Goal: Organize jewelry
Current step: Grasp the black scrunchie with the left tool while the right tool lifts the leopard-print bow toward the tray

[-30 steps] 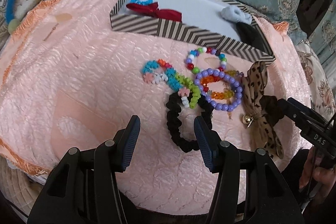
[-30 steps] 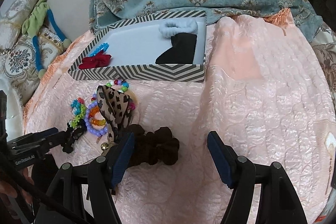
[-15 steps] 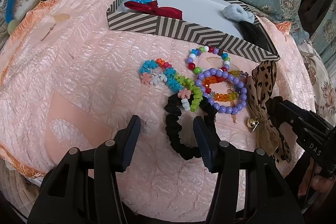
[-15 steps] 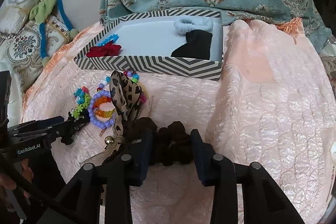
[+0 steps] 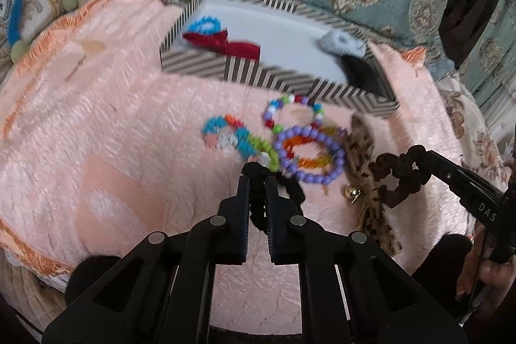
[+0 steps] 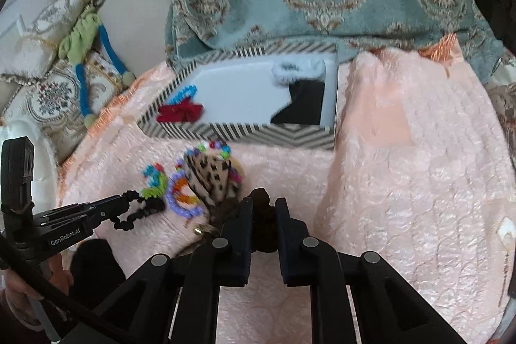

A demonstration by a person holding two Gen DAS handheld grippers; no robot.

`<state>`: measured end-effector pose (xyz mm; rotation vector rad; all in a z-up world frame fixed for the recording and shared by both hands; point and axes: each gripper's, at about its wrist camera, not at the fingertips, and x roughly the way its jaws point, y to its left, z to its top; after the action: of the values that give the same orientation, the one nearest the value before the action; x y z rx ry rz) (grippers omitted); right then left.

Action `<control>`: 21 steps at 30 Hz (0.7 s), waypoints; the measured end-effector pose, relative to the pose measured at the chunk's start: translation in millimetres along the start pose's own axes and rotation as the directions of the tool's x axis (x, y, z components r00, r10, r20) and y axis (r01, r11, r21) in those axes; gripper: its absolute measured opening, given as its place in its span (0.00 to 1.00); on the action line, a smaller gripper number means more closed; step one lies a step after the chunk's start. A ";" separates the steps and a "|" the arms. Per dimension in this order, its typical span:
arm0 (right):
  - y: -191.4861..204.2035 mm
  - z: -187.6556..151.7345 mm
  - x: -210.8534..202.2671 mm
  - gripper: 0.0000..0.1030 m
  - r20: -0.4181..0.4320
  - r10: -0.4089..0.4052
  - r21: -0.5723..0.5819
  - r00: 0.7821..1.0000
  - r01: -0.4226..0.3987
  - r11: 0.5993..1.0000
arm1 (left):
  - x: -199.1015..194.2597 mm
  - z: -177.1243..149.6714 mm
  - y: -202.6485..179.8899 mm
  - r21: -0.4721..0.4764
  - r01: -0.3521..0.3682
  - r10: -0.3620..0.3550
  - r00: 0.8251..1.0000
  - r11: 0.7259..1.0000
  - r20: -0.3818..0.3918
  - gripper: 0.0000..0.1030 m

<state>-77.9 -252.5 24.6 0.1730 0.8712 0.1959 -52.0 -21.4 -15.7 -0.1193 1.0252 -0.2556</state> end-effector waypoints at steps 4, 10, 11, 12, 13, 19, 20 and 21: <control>6.9 9.8 -18.8 0.12 0.055 0.003 -0.016 0.998 -0.002 1.000 | -19.5 7.1 -3.7 0.007 0.014 -0.014 0.999 1.000 0.048 0.08; 14.0 20.8 -38.5 0.12 0.104 0.001 -0.042 0.995 0.004 0.999 | -31.6 13.7 -6.5 0.015 0.019 -0.020 0.997 1.000 0.077 0.08; 14.4 22.3 -39.9 0.12 0.109 -0.001 -0.045 0.994 0.006 0.999 | -32.8 14.2 -7.0 0.016 0.019 -0.020 0.997 1.000 0.081 0.08; 14.0 24.0 -40.6 0.12 0.110 -0.003 -0.044 0.994 0.008 0.999 | -34.4 14.8 -7.4 0.016 0.019 -0.021 0.996 1.000 0.085 0.08; 12.1 24.5 -39.7 0.12 0.104 0.000 -0.041 0.995 0.004 0.999 | -36.0 15.7 -8.0 0.016 0.019 -0.021 0.996 1.000 0.090 0.08; -3.4 10.5 -12.2 0.50 -0.030 -0.002 -0.004 1.000 0.002 1.000 | -37.3 14.6 -7.7 0.016 0.013 -0.014 0.996 1.000 0.092 0.08; -5.7 6.3 -7.9 0.53 -0.040 -0.008 0.001 0.999 0.008 1.000 | -36.6 14.1 -7.2 0.013 0.013 -0.014 0.996 1.000 0.090 0.08; -9.7 1.8 -1.6 0.53 -0.053 -0.021 0.012 0.998 0.022 1.000 | -35.4 13.8 -6.8 0.010 0.013 -0.014 0.996 1.000 0.087 0.08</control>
<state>-76.5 -262.4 24.7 0.1708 0.9266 0.1754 -58.6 -18.8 22.2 -0.1278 0.9368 -0.2657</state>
